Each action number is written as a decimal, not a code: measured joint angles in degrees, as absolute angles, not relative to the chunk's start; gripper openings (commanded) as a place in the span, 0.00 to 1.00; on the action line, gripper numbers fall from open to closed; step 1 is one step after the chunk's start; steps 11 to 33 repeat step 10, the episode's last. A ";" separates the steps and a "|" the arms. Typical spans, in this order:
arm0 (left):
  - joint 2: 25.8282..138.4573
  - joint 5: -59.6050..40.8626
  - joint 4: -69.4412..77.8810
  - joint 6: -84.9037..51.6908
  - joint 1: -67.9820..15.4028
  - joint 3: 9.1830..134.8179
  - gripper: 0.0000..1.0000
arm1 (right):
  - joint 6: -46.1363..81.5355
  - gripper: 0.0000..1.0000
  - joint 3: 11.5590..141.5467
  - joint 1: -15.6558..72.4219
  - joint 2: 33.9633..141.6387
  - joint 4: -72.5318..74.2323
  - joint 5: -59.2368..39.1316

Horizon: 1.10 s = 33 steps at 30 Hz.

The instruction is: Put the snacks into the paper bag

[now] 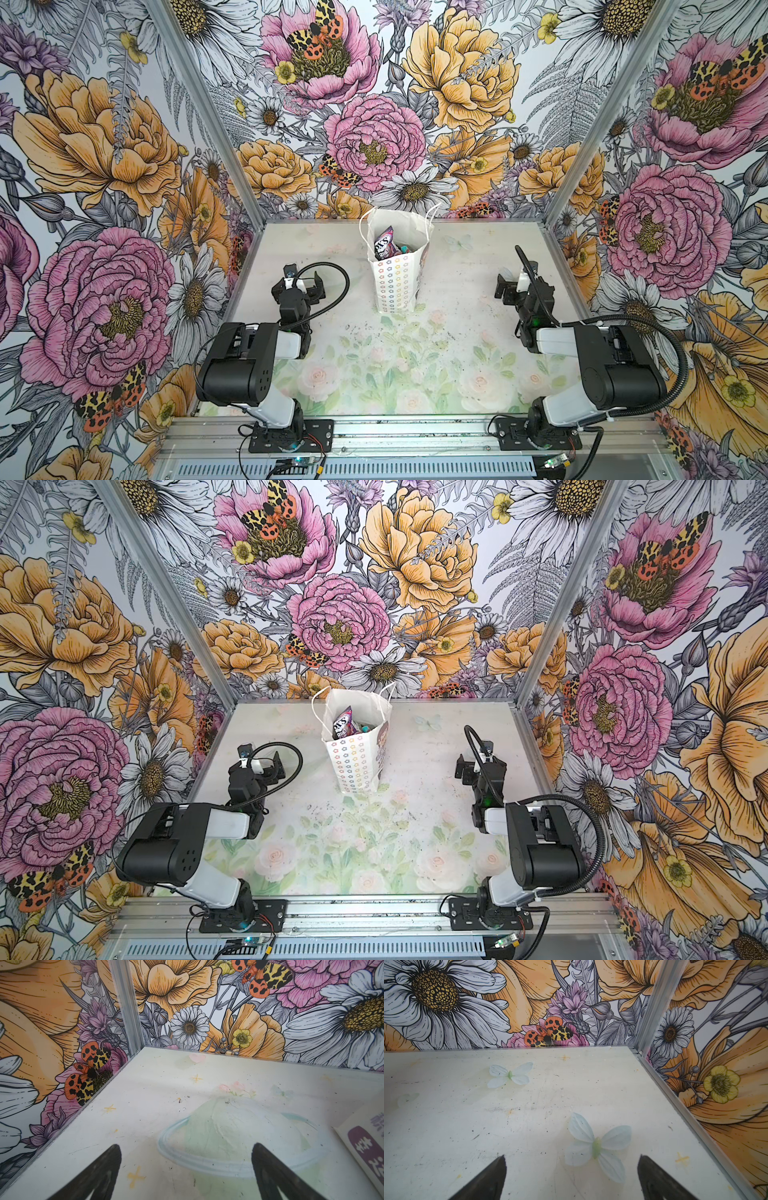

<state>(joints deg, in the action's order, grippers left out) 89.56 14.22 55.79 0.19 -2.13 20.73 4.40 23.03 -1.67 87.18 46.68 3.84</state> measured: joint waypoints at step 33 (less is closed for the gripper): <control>89.56 14.13 55.22 0.16 -1.58 20.73 0.99 | 4.43 1.00 23.03 -1.67 87.18 46.68 3.84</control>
